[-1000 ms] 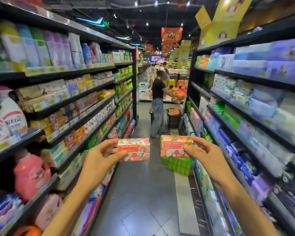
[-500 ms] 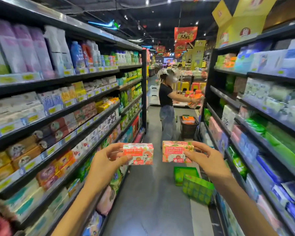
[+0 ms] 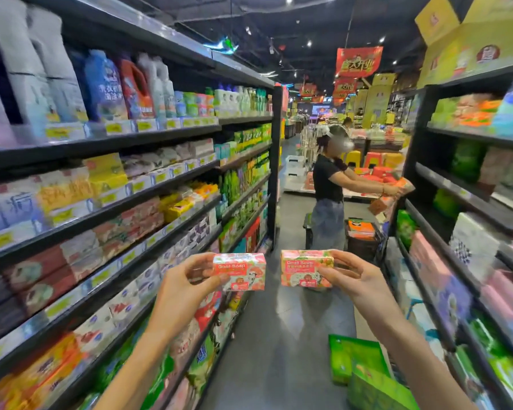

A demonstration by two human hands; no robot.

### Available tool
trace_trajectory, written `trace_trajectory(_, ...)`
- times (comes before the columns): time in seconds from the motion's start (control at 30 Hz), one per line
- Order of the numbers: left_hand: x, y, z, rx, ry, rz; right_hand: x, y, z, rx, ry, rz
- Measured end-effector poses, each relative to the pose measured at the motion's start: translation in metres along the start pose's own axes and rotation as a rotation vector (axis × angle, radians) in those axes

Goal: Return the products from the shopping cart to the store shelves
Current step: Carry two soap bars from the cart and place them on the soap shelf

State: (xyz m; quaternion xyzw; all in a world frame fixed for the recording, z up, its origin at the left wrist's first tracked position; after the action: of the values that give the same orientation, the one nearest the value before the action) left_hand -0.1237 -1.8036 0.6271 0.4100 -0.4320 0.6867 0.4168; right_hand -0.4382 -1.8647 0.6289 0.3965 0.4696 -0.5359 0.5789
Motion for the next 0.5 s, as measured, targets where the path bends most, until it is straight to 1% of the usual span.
trace_trajectory(0.27, -0.044, 0.003, 0.173, 0.072, 0.003, 0.036, 0.027, 0.034, 0.191, -0.072, -0.028, -0.025)
trace_trajectory(0.37, -0.06, -0.005, 0.221, 0.115, -0.014, 0.074, 0.042, 0.054, 0.258, -0.12, -0.022, 0.01)
trace_trajectory(0.5, -0.085, -0.02, 0.267, 0.203, -0.055, 0.084, 0.066, 0.09, 0.341, -0.239, -0.019, 0.044)
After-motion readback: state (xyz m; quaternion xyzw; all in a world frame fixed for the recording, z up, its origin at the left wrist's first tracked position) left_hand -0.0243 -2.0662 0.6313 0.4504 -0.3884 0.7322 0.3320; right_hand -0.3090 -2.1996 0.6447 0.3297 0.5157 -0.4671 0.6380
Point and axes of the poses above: each hand's wrist, its own z-axis towards the middle knuckle, its own y-axis out of the palm, x = y × z, the point moved 5 cm from there along z, towards the middle knuckle, and after that the axes turned 3 degrees about -x, right-handed, at the moved point
